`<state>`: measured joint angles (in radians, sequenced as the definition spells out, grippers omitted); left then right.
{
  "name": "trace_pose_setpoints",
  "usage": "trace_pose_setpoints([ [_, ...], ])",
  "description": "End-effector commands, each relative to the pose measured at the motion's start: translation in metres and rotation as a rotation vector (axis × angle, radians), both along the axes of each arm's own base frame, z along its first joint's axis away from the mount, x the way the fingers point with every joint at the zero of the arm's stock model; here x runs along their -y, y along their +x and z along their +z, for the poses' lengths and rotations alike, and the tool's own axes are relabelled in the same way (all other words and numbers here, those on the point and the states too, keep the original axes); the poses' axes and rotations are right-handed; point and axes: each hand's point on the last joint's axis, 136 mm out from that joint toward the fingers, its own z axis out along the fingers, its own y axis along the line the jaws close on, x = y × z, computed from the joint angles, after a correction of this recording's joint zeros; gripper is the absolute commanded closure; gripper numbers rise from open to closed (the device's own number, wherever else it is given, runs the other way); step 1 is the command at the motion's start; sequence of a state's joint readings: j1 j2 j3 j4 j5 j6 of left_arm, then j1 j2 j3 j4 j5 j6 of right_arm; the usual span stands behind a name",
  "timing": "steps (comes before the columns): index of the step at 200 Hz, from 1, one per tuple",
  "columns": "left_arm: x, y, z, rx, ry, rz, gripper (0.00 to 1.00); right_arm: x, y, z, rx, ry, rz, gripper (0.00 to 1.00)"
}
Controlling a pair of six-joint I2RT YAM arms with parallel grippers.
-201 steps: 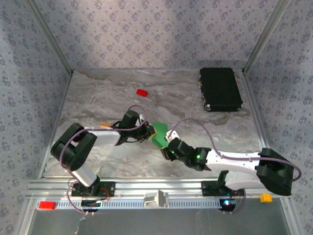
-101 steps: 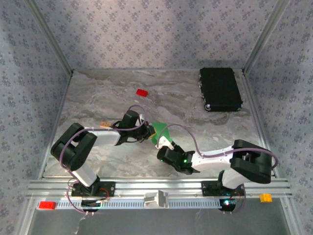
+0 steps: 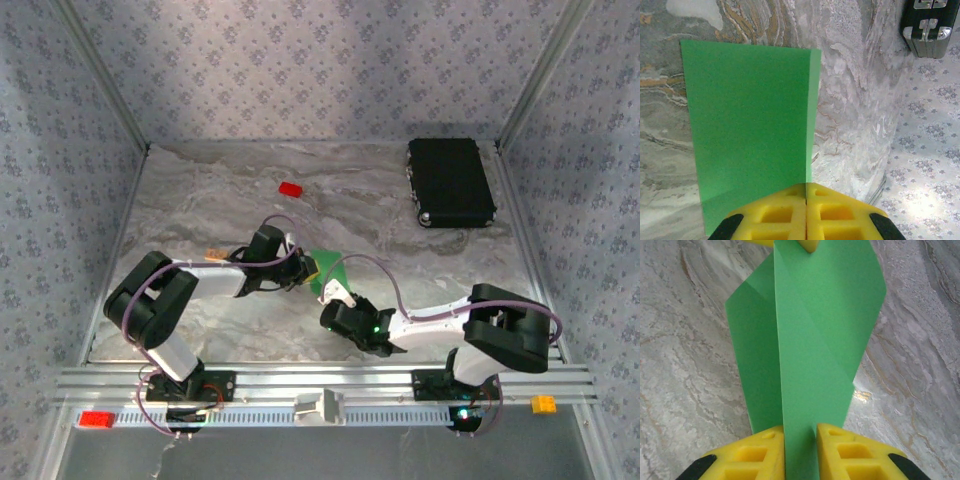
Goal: Fold a paper plane with a square sheet of paper (pick it up from the middle)
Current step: Fourth fold the wing at the center of the table.
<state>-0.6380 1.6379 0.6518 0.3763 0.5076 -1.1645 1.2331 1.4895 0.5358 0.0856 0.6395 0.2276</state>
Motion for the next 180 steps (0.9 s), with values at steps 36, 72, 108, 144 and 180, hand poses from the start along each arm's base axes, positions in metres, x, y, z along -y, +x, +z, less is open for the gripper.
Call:
trace_pose_setpoints([
  [36, 0.0064, 0.0049, 0.0184, 0.048, -0.015, -0.013, 0.80, -0.0020, 0.0058, 0.0082, 0.024, 0.024, -0.036, 0.82],
  [72, 0.0055, 0.0066, 0.0174, 0.048, -0.002, -0.013, 0.70, -0.0019, 0.0059, 0.0075, 0.021, 0.026, -0.036, 0.84],
  [108, 0.0056, 0.0074, 0.0147, 0.041, 0.007, -0.015, 0.67, -0.0025, 0.0060, 0.0079, 0.022, 0.030, -0.036, 0.84],
  [144, 0.0077, 0.0079, 0.0141, 0.034, 0.013, -0.030, 0.65, -0.0025, 0.0061, 0.0080, 0.024, 0.038, -0.038, 0.84],
  [180, 0.0091, 0.0073, 0.0119, 0.018, 0.018, -0.038, 0.73, -0.0023, 0.0054, 0.0075, 0.015, 0.064, -0.038, 0.84],
])
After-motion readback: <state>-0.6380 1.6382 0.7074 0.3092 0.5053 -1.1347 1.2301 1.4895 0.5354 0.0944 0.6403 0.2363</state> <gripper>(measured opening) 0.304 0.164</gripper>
